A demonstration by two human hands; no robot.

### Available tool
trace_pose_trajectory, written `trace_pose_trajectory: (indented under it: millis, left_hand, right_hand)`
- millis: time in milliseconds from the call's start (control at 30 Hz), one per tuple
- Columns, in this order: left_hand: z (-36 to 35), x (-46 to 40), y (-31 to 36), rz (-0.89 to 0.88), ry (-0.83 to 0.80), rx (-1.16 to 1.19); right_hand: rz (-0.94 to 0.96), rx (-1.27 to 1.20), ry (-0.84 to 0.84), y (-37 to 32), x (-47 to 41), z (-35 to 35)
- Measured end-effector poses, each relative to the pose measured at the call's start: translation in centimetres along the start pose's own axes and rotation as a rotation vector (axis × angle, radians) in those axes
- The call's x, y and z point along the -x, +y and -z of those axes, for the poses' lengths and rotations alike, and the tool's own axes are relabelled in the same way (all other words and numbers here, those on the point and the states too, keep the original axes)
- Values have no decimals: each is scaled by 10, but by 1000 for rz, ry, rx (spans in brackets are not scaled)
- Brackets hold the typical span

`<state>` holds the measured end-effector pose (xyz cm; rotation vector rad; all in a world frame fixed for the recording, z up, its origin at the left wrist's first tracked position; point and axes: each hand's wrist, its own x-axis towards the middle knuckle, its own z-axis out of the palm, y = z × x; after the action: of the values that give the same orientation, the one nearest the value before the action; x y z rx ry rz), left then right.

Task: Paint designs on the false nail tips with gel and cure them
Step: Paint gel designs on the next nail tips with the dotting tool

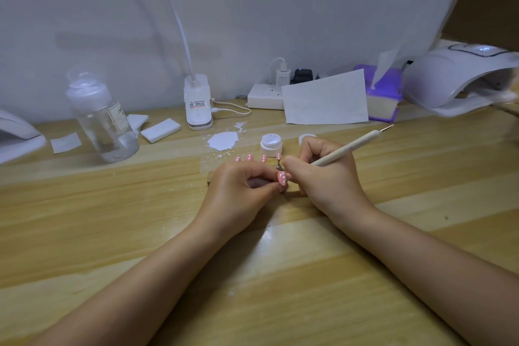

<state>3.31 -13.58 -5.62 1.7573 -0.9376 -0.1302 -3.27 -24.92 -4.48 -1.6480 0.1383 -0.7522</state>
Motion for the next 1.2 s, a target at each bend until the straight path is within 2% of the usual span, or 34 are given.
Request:
trace_pose_trajectory:
  millis: [133, 400, 1200]
  left_hand:
    - [-1, 0, 0, 4, -8, 4]
    - [-2, -1, -3, 9, 2, 26]
    - [-2, -1, -3, -7, -10, 21]
  right_hand:
    - [-8, 14, 6, 0, 1, 0]
    - [-83, -16, 143, 3, -5, 1]
    - [-67, -27, 51, 6, -3, 1]
